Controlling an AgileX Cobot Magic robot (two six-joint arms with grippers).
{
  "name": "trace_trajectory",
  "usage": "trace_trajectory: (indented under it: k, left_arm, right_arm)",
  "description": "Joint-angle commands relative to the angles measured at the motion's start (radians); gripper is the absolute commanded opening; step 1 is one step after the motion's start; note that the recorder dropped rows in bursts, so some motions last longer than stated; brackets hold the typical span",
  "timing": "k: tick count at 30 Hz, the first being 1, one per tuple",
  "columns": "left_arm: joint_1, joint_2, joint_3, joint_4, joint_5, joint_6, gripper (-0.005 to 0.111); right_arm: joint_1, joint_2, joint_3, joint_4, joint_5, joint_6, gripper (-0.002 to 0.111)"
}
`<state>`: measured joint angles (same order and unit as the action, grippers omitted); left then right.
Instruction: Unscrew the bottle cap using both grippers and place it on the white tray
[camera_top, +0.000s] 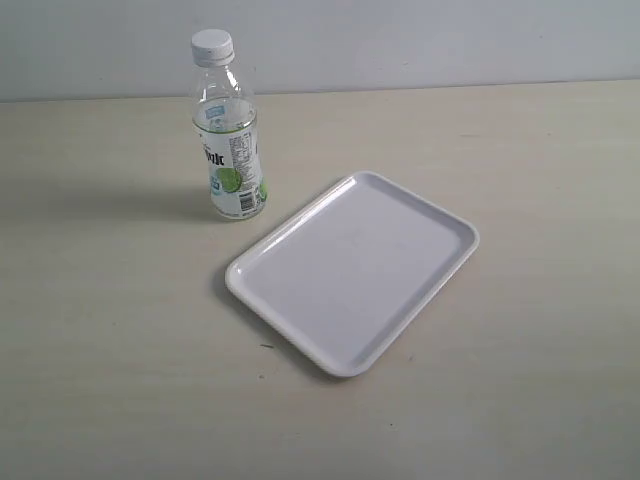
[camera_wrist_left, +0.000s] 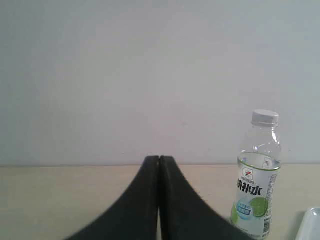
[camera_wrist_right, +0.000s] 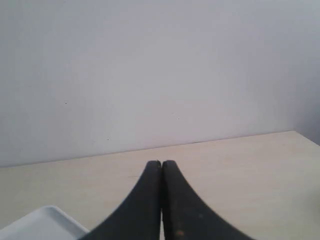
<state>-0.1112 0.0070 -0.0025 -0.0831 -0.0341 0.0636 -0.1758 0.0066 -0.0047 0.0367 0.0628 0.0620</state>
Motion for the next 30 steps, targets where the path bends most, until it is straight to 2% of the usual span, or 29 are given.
trace_trajectory:
  k: [1,13,18,25,26,28,30]
  left_arm:
    - [0.002,-0.007,0.003,-0.002,-0.004,-0.008,0.000]
    - [0.001,-0.007,0.003,-0.002,-0.038,0.013,0.000]
    - [0.001,-0.007,0.003,-0.065,-0.102,-0.209,0.000]
    - [0.001,-0.007,0.003,-0.083,-0.112,-0.249,0.000]
    - [0.001,-0.007,0.003,-0.093,-0.126,-0.286,0.000]
    - [0.001,0.010,0.003,-0.088,-0.245,-0.315,0.000]
    - [0.001,0.126,0.003,-0.077,-0.382,-0.339,0.000]
  right_arm:
    - [0.002,-0.007,0.005,0.002,-0.004,-0.008,0.000]
    - [0.002,-0.007,0.005,0.002,-0.004,-0.008,0.000]
    - [0.002,-0.007,0.005,0.002,-0.004,-0.008,0.000]
    - [0.002,-0.007,0.005,0.002,-0.004,-0.008,0.000]
    - [0.002,-0.007,0.005,0.002,-0.004,-0.008,0.000]
    - [0.002,-0.007,0.005,0.002,-0.004,-0.008,0.000]
    - [0.002,-0.007,0.005,0.002,-0.004,-0.008,0.000]
